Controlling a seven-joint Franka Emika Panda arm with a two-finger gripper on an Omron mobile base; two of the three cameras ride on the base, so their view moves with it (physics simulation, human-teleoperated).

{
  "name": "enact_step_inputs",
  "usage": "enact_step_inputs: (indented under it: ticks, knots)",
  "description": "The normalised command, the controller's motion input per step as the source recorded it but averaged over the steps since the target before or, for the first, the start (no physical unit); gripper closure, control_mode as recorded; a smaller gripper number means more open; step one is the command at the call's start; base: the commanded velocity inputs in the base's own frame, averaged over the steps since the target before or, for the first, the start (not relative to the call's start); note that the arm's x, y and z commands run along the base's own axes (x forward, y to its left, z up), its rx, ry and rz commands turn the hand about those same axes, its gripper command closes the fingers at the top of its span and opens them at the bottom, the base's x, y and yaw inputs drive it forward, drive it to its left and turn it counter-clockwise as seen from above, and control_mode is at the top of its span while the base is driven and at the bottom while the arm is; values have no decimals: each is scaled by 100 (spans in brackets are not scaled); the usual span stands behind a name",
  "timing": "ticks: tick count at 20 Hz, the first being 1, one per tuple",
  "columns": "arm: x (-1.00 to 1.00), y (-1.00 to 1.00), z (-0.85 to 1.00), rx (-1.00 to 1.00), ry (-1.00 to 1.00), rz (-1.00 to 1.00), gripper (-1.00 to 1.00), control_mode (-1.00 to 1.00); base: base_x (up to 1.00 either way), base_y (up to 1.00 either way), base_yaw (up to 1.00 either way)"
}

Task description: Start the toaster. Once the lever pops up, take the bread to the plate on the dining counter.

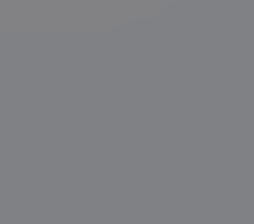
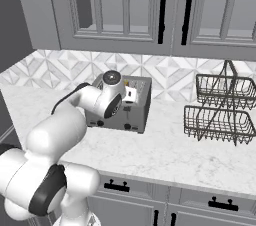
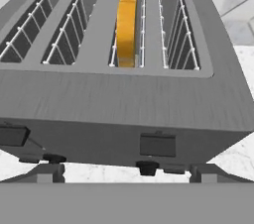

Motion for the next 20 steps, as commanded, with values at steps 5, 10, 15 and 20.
enact_step_inputs:
  ticks: [5, 10, 15, 20]
  knots:
    - [32, 4, -1, 0, 0, 0, -100, -100, 0, 0, 0]
    - [8, 0, -16, 0, 0, 0, -100, -100, 0, 0, 0]
    - [0, 0, -28, -2, 0, 0, -100, -100, 0, 0, 0]
    - [0, 0, -24, -1, 0, 0, -100, -100, 0, 0, 0]
